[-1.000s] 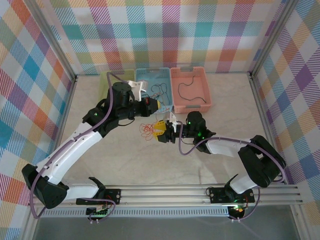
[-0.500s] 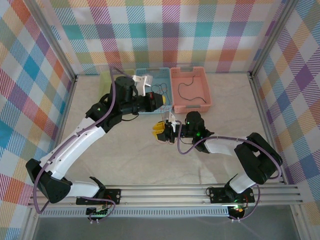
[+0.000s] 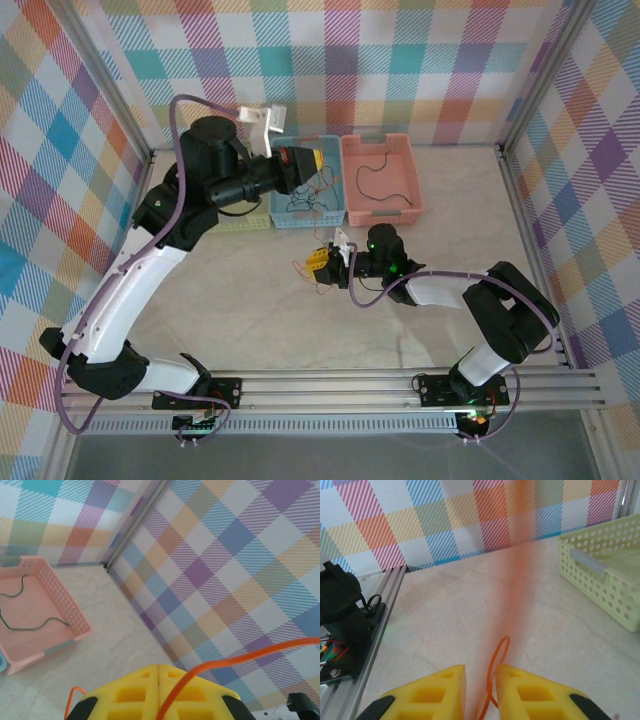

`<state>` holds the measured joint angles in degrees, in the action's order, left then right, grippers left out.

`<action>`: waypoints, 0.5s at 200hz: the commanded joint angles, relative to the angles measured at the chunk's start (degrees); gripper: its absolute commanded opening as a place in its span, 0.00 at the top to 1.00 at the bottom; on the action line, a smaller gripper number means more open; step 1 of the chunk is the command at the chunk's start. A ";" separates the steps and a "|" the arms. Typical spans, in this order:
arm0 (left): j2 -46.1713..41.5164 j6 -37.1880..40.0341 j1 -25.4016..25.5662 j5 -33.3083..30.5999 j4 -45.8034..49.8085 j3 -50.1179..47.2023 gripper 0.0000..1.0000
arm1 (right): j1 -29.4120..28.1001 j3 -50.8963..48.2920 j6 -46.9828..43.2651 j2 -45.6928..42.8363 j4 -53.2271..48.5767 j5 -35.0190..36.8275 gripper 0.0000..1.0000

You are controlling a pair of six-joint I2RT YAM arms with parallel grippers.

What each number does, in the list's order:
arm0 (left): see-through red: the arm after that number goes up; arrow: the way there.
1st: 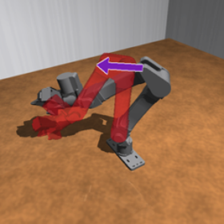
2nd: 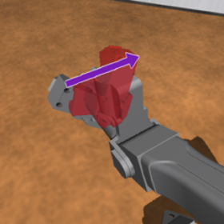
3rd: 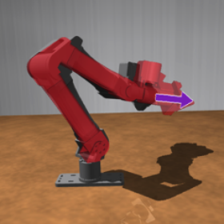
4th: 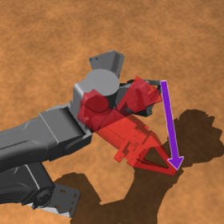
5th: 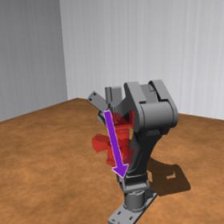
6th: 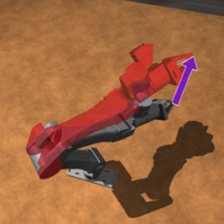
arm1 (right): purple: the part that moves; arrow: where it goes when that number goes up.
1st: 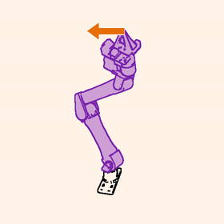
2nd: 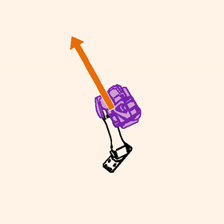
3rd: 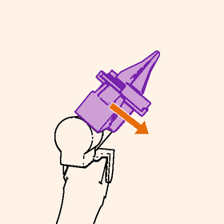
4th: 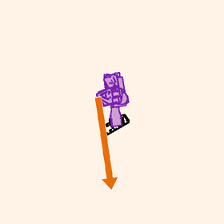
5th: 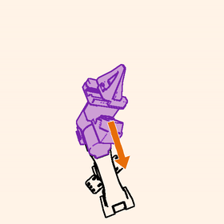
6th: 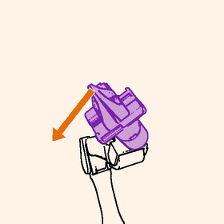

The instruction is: Untangle the cables

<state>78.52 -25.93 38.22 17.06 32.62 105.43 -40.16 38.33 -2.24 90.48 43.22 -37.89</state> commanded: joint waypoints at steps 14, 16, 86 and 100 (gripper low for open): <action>1.90 3.68 -0.79 -1.74 6.41 9.65 1.00 | -0.31 2.52 -2.40 1.75 -3.06 0.95 0.76; 1.97 3.63 -0.89 -1.76 6.58 10.00 1.00 | -0.28 2.58 -2.37 1.86 -3.21 0.97 0.76; 2.72 2.96 -4.76 -0.55 8.60 16.49 1.00 | -0.24 4.43 -2.94 4.27 -7.49 3.21 0.77; 3.01 2.14 -5.70 -0.31 8.39 17.95 1.00 | -0.27 4.98 -2.95 4.44 -9.60 3.49 0.77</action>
<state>81.25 -23.31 34.17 15.90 40.62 120.20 -40.16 41.12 -3.90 94.30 37.06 -34.87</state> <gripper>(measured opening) 0.064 0.233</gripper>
